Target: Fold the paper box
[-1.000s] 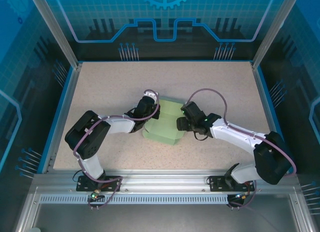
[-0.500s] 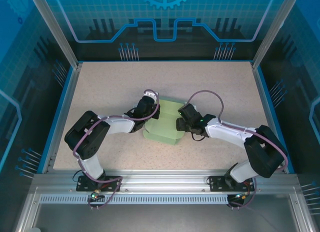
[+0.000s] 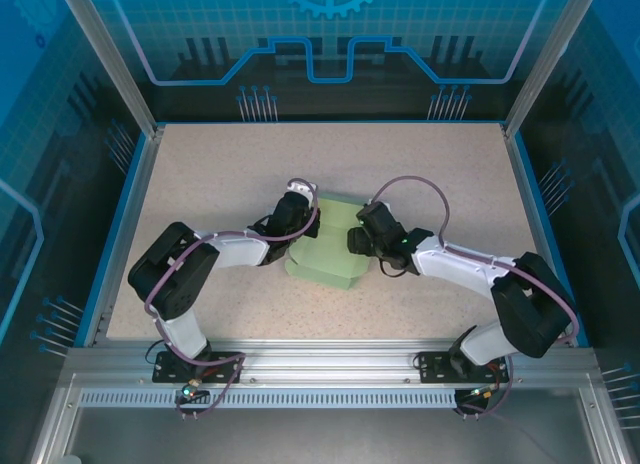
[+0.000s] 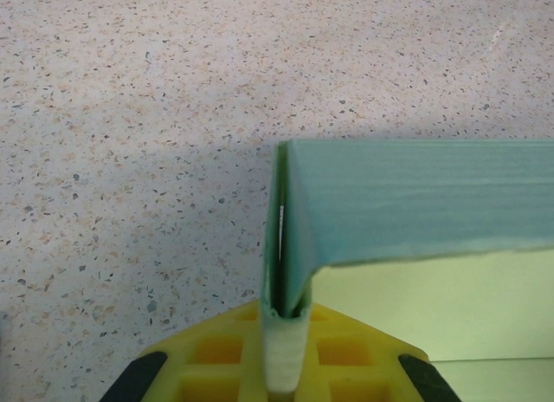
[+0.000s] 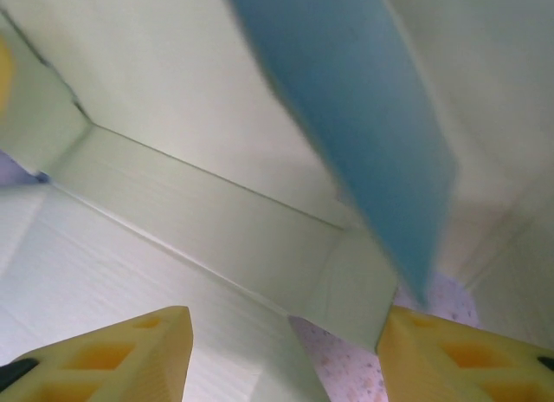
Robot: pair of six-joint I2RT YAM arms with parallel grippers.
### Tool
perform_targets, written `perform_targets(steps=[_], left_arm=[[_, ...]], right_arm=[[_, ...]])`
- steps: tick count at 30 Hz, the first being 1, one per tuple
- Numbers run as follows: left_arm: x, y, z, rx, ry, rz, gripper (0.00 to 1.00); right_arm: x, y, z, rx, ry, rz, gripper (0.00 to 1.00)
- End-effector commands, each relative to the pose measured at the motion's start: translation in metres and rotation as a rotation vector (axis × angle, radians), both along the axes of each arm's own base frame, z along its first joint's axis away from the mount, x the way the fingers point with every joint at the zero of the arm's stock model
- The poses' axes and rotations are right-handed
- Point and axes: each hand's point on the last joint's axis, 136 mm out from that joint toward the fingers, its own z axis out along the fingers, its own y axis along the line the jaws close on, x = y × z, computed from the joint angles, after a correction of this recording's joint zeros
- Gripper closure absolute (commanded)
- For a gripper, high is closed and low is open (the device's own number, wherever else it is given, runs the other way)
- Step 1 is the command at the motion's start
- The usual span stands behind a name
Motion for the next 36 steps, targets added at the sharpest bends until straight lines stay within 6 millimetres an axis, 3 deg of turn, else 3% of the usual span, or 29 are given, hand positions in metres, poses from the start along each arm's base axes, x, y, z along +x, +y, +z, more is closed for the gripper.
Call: perform_targets(steps=[1, 21, 29, 36], left_arm=[[0.002, -0.006, 0.021, -0.035, -0.041, 0.002, 0.91], [0.001, -0.015, 0.022, -0.039, -0.042, -0.016, 0.91], [0.001, -0.014, 0.023, -0.030, -0.043, -0.012, 0.91], [0.001, -0.010, 0.023, -0.013, -0.047, -0.003, 0.92]], right_arm=[[0.009, 0.008, 0.019, 0.047, -0.075, 0.034, 0.42], [0.015, 0.042, 0.012, 0.104, -0.075, 0.127, 0.46], [0.005, 0.027, 0.011, 0.028, -0.060, 0.142, 0.46], [-0.015, 0.008, 0.034, -0.052, -0.074, 0.218, 0.43]])
